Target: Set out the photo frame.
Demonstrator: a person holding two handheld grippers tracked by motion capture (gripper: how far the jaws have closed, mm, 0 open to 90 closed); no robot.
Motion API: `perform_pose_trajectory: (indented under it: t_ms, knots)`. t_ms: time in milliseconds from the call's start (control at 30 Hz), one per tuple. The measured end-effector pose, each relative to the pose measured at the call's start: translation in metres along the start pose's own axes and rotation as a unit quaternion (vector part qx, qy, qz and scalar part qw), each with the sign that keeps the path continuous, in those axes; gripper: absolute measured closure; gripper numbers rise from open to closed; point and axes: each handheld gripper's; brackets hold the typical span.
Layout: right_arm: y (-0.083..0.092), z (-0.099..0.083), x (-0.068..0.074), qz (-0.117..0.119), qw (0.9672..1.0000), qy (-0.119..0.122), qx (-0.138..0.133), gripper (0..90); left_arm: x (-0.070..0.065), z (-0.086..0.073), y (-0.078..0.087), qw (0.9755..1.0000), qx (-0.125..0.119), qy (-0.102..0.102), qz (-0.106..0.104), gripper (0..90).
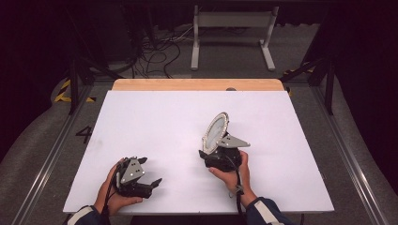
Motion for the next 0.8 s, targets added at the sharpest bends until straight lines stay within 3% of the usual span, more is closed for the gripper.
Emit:
perform_pose_trajectory:
  t_ms: [167,300,500,800]
  knots:
    - [-0.01,-0.002,-0.001,-0.03,0.9992,-0.022,-0.014,37.3,0.002,-0.004,0.008,0.9999,0.0,0.007,0.012,13.5]
    - [-0.012,-0.002,0.0,-0.051,0.9981,-0.023,-0.025,41.3,0.002,-0.005,0.012,0.9998,-0.001,0.011,0.019,13.5]
    - [-0.009,-0.003,-0.003,-0.056,0.9977,-0.029,-0.027,53.4,0.002,-0.005,0.012,0.9998,0.0,0.01,0.018,13.6]
    - [-0.003,-0.003,-0.006,-0.04,0.9985,-0.033,-0.018,61.6,0.002,-0.005,0.011,0.9999,0.002,0.007,0.014,13.5]
Point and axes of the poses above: each handheld gripper's, and its own axes: y roughly backward along the jaws, z roughly out of its top, x roughly to its left, and after that the axes turned 15 degrees about -x, right-handed
